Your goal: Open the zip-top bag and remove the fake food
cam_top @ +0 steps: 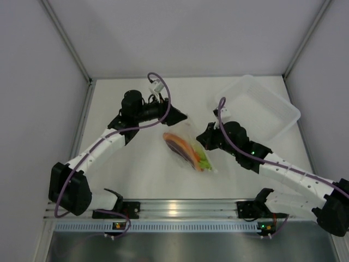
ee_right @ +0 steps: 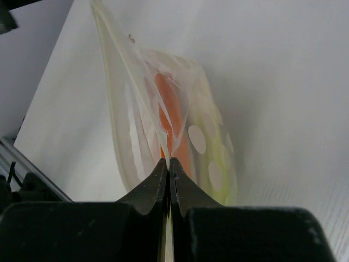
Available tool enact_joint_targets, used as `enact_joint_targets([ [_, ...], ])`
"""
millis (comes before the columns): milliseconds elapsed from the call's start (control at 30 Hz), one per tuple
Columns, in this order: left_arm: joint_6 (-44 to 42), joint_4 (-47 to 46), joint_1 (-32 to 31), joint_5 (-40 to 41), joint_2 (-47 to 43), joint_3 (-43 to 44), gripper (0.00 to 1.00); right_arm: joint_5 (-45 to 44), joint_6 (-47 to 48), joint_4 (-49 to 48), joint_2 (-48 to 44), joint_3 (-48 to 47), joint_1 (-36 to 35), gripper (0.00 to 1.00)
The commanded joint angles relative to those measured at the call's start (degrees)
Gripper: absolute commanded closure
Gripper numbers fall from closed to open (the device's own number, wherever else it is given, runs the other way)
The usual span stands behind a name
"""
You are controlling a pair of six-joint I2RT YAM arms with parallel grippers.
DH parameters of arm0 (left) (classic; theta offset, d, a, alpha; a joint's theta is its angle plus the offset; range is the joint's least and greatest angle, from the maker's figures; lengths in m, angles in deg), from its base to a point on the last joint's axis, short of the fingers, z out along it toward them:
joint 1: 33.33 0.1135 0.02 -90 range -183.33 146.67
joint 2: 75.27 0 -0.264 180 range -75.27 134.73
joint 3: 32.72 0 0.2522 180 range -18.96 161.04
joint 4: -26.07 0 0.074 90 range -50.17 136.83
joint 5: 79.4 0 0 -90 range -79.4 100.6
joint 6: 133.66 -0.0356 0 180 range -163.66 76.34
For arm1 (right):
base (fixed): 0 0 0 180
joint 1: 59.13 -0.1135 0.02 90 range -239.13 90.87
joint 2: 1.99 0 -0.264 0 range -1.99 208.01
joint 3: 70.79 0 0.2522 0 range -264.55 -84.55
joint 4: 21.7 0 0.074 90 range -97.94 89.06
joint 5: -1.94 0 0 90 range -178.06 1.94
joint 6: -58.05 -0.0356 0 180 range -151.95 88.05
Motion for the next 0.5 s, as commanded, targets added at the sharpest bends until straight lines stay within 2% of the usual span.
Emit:
enact_joint_targets([
  [0, -1.76, 3.43, -4.18, 19.17, -4.03, 2.52, 0.19, -10.50, -11.71, -5.60, 0.98, 1.42, -0.76, 1.00],
  [33, -2.81, 8.24, -6.21, 23.78, -4.65, 3.56, 0.13, -11.81, -13.37, -7.08, 1.33, 1.43, -0.76, 1.00],
  [67, -3.34, 10.99, -8.06, 28.35, -5.27, 3.92, 0.02, -12.61, -14.09, -7.18, 1.60, 1.43, -0.85, 1.00],
  [100, -2.65, 12.76, -11.65, 35.53, -5.36, 4.36, 0.02, -13.31, -14.79, -7.10, 2.21, 1.34, -0.85, 1.00],
  [167, 0.15, 15.67, -14.74, 41.46, -5.80, 3.75, 0.02, -15.07, -16.81, -7.97, 2.56, 1.51, -1.02, 1.00],
  [300, 3.67, 17.51, -24.68, 59.10, -6.24, 2.17, 0.08, -17.79, -18.84, -9.56, 2.92, 1.96, -1.72, 1.00],
  [433, 5.52, 20.50, -29.52, 66.00, -2.56, 4.18, 0.23, -19.12, -19.54, -10.87, 2.74, 2.13, -2.69, 1.00],
  [467, 5.79, 21.29, -30.13, 66.71, -1.85, 4.97, 0.23, -19.21, -19.63, -11.40, 2.65, 2.22, -2.87, 1.00],
])
